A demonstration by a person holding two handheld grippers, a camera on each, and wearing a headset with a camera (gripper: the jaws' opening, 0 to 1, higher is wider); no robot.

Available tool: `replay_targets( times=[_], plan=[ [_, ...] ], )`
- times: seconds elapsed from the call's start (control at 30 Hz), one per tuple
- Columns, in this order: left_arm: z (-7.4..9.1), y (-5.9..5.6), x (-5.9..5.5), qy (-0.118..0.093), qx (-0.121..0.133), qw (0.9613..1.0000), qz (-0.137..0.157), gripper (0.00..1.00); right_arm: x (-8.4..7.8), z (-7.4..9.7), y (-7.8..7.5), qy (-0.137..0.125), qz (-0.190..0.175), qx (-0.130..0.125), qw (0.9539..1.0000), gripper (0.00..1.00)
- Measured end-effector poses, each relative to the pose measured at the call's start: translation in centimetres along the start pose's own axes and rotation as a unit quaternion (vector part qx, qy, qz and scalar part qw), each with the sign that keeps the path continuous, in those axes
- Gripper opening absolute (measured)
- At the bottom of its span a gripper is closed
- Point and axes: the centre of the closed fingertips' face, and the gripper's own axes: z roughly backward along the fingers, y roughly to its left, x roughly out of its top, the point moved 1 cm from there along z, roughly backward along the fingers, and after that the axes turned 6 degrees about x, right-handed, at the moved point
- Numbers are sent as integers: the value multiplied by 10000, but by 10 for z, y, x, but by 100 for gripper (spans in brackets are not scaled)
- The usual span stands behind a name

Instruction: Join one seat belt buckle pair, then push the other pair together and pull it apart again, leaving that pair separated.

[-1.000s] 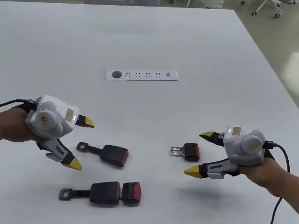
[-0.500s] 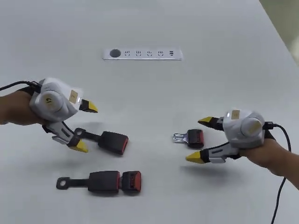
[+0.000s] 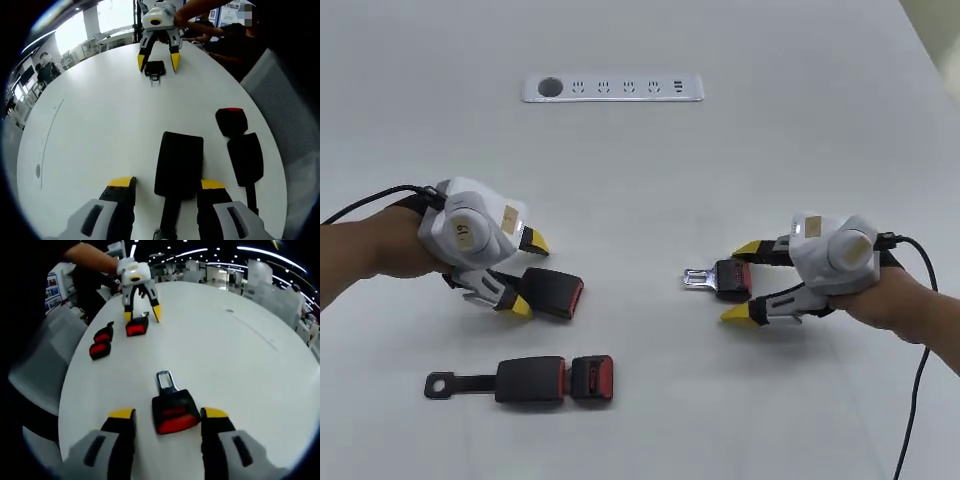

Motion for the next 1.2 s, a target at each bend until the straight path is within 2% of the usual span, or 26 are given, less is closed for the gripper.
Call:
replay_targets(
  times=[0.07,0.13,0.23,0.27,0.5,0.57,0.73,1.0,1.2],
  plan=[
    [0,0,0,1,13,10000,4,49,0,1,2,17,37,46,10000,52],
    [0,-3,1,-17,4,10000,-15,46,0,1,1,71,192,-21,9998,47],
    [0,-5,3,-80,49,9999,62,33,-1,3,-1,47,161,-62,9998,36],
    [-1,-6,4,-106,65,9998,145,33,-1,4,1,-3,182,-34,9998,36],
    [1,-4,2,-38,67,9999,104,33,0,6,4,-186,239,20,9995,35],
    [1,-3,2,-53,98,9998,147,33,0,6,4,-159,297,58,9994,35],
    [1,0,1,-37,101,9994,336,33,0,7,2,-282,342,219,9988,35],
    [0,1,2,85,131,9986,501,33,8,1,5,-440,547,419,9966,35],
    [-1,0,3,190,89,9987,457,33,12,-3,6,-572,529,389,9962,35]
  ],
)
